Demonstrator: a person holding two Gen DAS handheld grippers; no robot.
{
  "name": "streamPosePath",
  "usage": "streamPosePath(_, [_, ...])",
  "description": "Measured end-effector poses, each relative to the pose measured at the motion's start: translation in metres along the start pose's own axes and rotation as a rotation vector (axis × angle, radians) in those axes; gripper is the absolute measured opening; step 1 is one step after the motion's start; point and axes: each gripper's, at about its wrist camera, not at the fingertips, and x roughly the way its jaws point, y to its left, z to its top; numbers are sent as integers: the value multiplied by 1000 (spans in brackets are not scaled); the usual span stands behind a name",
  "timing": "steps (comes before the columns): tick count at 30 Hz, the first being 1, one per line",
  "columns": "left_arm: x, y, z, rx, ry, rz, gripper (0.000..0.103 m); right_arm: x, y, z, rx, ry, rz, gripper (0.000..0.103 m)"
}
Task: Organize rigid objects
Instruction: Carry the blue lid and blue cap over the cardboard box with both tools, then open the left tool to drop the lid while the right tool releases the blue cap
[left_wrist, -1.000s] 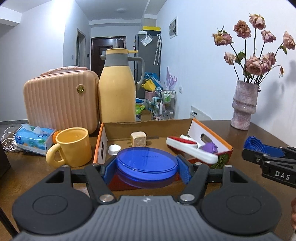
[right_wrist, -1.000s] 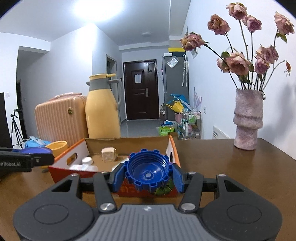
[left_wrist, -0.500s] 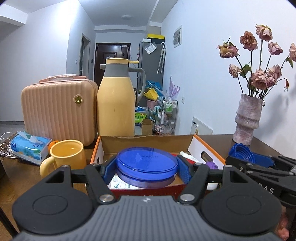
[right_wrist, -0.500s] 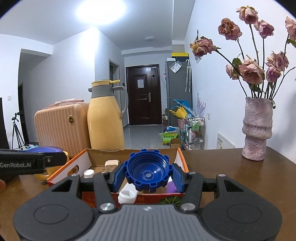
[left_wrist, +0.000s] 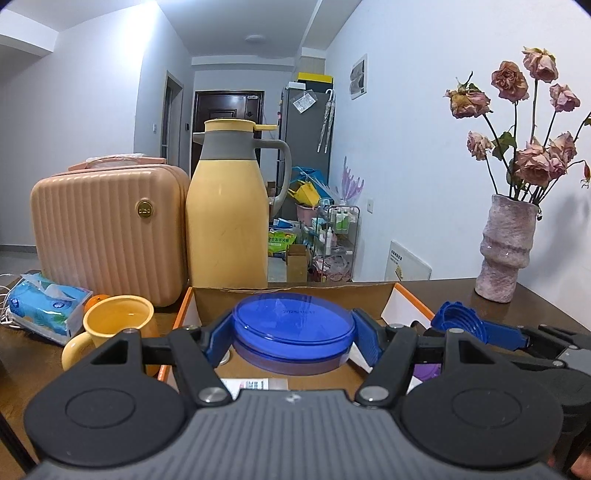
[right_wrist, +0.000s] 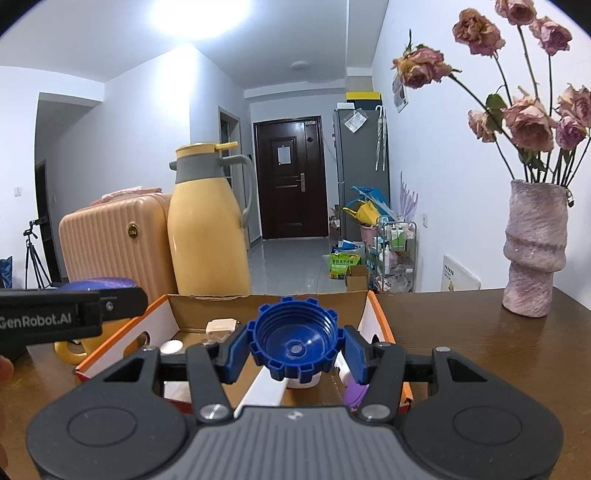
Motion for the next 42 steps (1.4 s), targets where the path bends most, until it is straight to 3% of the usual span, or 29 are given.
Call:
streamPosePath(37, [103, 13, 2, -8, 112, 103, 68, 89, -8, 7, -15, 102, -16, 53])
streamPosePath(42, [108, 19, -1, -36, 156, 63, 71, 92, -9, 9, -23, 123, -22, 54])
